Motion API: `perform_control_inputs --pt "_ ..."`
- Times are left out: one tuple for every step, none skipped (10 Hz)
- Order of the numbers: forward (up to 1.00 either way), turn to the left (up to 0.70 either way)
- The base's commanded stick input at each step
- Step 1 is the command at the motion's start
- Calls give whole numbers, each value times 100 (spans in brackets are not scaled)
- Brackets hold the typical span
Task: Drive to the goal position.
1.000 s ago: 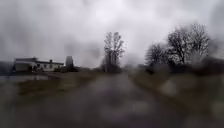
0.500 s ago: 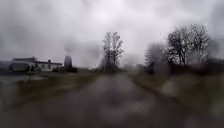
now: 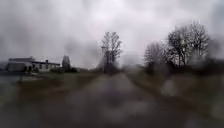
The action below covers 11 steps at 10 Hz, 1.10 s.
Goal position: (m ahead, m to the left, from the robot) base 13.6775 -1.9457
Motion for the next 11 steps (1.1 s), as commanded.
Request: perform_control_inputs --pt "100 0" --pt "100 0" --pt "100 0" --pt "100 0" --pt "100 0" --pt "100 0" --pt "100 0" --pt "100 0" --pt "100 0" --pt "100 0" --pt "100 0"
